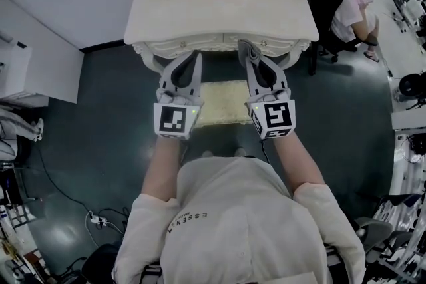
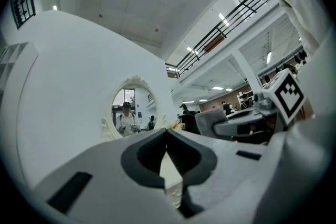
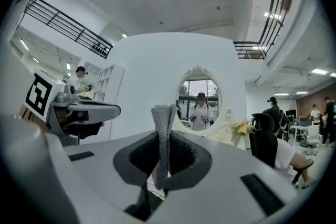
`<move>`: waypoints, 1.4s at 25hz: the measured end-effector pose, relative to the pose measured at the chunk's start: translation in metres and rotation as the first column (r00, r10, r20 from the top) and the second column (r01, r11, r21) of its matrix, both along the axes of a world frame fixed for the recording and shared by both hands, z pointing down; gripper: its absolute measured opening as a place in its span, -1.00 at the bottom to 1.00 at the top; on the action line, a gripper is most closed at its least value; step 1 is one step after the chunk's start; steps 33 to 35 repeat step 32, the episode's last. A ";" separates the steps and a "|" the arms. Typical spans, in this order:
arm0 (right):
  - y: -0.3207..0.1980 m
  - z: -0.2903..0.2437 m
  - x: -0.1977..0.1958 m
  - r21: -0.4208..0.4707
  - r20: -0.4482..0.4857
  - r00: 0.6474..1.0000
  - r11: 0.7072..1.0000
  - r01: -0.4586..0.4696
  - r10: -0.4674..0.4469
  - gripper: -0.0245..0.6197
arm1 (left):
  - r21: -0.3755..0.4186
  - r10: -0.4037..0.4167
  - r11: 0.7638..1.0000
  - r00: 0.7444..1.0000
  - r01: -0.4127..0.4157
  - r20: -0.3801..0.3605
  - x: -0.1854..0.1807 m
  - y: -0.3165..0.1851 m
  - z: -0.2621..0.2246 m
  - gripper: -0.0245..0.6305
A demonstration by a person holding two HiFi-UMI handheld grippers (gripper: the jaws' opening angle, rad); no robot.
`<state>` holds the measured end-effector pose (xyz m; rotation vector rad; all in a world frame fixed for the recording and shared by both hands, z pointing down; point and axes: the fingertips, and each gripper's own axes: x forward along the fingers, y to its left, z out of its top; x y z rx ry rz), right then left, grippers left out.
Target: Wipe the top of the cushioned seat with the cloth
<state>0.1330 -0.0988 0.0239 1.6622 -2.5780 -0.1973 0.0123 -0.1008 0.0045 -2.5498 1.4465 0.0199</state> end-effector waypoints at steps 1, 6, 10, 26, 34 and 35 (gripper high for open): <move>0.000 0.000 0.000 0.001 0.001 1.000 1.000 0.003 -0.003 -0.83 | 0.002 -0.002 1.000 1.000 0.002 0.004 -0.001 0.001 -0.001 -0.92; 0.001 0.003 -0.001 -0.008 0.000 1.000 1.000 0.015 -0.015 -0.83 | 0.005 0.005 1.000 0.999 -0.006 0.036 -0.006 0.000 0.005 -0.92; -0.001 0.005 0.002 -0.023 0.011 1.000 1.000 0.010 -0.010 -0.84 | -0.004 0.000 1.000 1.000 0.000 0.030 -0.011 0.000 0.006 -0.92; 0.004 0.005 0.001 -0.022 0.029 0.999 0.999 0.031 -0.031 -0.84 | -0.016 0.013 1.000 0.999 -0.012 0.039 -0.008 0.002 0.010 -0.92; 0.007 0.006 0.002 -0.021 0.029 0.999 0.999 0.032 -0.031 -0.84 | -0.034 0.012 0.999 1.000 -0.012 0.006 -0.007 0.006 0.006 -0.92; 0.007 0.006 0.002 -0.021 0.029 0.999 0.999 0.032 -0.031 -0.84 | -0.034 0.012 0.999 1.000 -0.012 0.006 -0.007 0.006 0.006 -0.92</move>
